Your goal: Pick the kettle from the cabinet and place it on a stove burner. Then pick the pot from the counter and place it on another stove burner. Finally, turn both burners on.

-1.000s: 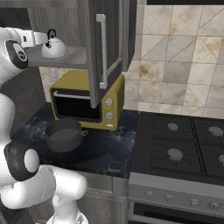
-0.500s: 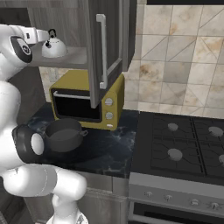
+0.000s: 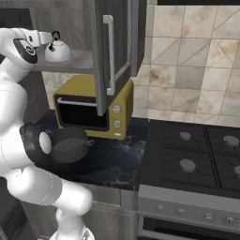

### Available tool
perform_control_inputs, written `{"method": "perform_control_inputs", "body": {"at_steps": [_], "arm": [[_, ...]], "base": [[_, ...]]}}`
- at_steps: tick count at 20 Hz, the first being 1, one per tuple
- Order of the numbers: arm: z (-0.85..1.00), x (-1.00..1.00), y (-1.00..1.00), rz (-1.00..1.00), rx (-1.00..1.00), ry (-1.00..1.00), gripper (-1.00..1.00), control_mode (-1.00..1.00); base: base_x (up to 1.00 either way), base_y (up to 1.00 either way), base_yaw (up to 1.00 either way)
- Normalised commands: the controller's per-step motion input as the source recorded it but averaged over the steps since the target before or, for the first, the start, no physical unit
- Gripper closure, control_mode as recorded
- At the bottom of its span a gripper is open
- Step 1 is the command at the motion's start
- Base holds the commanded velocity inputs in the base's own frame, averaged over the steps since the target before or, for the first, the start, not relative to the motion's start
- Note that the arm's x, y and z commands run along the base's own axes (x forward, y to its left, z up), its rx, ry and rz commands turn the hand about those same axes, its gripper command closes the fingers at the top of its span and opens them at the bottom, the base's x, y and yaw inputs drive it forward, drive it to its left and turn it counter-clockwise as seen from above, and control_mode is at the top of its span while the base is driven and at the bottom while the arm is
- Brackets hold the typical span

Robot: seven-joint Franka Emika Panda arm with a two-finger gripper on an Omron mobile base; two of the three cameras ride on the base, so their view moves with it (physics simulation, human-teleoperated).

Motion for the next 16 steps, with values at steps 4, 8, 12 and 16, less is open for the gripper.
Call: {"method": "perform_control_inputs", "body": {"at_steps": [4,8,12,16], "arm": [[-0.13,0.26,0.04,0.0,0.0,-0.1,-1.0,-1.0],[-0.11,0.15,0.0,0.0,0.0,-0.04,-1.0,-1.0],[-0.08,0.17,0.0,0.0,0.0,0.0,-1.0,-1.0],[-0.03,0.28,0.0,0.0,0.0,0.0,-1.0,-1.0]], "base": [[0.0,0.0,0.0],[0.0,0.0,0.0],[0.0,0.0,0.0],[0.0,0.0,0.0]]}}
